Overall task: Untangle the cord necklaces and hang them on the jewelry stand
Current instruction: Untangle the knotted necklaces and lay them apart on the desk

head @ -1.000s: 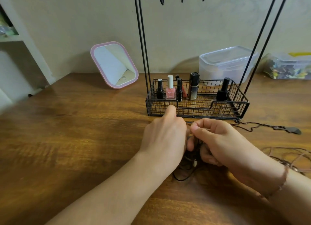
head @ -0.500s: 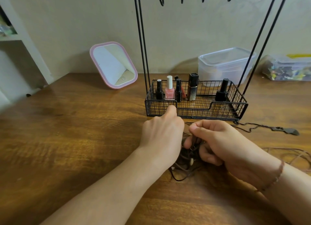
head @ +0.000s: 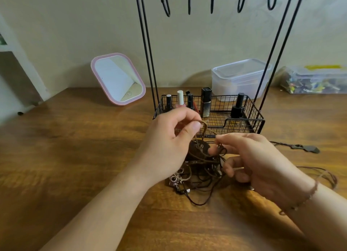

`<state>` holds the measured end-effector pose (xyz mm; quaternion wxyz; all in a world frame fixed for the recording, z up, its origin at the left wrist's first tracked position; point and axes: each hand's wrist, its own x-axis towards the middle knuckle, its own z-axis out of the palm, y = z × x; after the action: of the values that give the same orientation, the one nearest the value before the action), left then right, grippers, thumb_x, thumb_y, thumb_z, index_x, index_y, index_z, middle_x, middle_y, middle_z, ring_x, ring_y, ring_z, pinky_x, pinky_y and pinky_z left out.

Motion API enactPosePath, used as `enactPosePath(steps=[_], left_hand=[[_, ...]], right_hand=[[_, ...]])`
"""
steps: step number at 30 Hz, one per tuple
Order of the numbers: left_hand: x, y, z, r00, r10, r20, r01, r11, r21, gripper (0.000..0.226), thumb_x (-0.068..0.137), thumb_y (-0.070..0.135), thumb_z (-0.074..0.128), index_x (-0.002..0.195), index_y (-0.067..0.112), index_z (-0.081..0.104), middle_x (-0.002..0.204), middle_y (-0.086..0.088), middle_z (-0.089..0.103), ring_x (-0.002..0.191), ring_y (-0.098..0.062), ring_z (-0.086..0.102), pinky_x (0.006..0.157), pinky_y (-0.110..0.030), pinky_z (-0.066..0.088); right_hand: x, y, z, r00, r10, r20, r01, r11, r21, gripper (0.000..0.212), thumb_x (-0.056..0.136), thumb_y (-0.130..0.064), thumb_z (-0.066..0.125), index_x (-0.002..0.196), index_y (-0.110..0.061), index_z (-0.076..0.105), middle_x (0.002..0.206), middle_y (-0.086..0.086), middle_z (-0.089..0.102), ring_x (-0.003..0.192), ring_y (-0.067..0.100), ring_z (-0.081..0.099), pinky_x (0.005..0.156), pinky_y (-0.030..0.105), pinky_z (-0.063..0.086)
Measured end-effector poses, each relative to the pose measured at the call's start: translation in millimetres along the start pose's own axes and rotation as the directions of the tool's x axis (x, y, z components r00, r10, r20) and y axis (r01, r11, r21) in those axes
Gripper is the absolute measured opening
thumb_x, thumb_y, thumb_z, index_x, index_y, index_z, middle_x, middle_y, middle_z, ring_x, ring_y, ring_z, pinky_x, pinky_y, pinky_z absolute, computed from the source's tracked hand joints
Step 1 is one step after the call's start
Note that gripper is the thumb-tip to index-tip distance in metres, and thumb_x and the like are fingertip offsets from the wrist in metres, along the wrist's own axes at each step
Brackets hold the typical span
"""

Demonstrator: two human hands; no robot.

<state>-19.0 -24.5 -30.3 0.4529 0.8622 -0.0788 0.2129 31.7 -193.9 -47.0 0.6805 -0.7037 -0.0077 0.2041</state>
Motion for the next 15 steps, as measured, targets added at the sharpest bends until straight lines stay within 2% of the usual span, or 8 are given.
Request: enactPosePath(steps=[3,6,11,15], left_hand=[[2.8,1.9,-2.0,0.998,-0.012,0.059,0.028,0.963,-0.269,0.014,0.099,0.009,0.051,0.097,0.012,0.064,0.087,-0.003,0.072,0.082,-0.012,0.069,0.079,-0.021,0.055],[6.0,3.0,-3.0,0.994,0.014,0.107,0.034,0.899,-0.437,0.015,0.102,0.007,0.044,0.102,0.005,0.058,0.094,-0.008,0.073,0.085,-0.023,0.072,0.078,-0.03,0.058],[7.7,2.7,-4.0,0.986,0.091,0.138,0.009,0.803,-0.595,0.014,0.098,0.013,0.041,0.103,0.007,0.053,0.099,-0.011,0.071,0.101,-0.027,0.069,0.085,-0.037,0.056],[9.5,1.2,-6.6,0.984,0.127,0.127,0.001,0.701,-0.713,0.015,0.097,0.01,0.038,0.101,0.007,0.052,0.094,-0.01,0.068,0.098,-0.029,0.066,0.088,-0.041,0.052]], right_hand=[[-1.0,-0.3,2.6,1.0,0.004,0.029,-0.003,1.0,-0.027,0.017,0.094,-0.022,0.061,0.099,-0.006,0.066,0.076,0.01,0.075,0.04,0.019,0.047,0.032,0.016,0.024],[-1.6,-1.4,2.9,0.999,0.015,0.045,-0.014,1.0,-0.016,0.017,0.095,-0.022,0.059,0.1,-0.006,0.064,0.074,0.01,0.075,0.039,0.019,0.047,0.032,0.015,0.024],[-2.6,-2.7,-0.2,0.995,0.039,0.092,-0.04,0.999,0.017,0.024,0.098,-0.024,0.055,0.097,-0.005,0.069,0.075,0.011,0.074,0.04,0.018,0.046,0.033,0.016,0.022],[-3.7,-2.5,-0.5,0.986,0.046,0.163,-0.055,0.997,0.051,0.032,0.099,-0.023,0.05,0.086,-0.009,0.077,0.077,0.01,0.072,0.041,0.017,0.044,0.034,0.015,0.02]])
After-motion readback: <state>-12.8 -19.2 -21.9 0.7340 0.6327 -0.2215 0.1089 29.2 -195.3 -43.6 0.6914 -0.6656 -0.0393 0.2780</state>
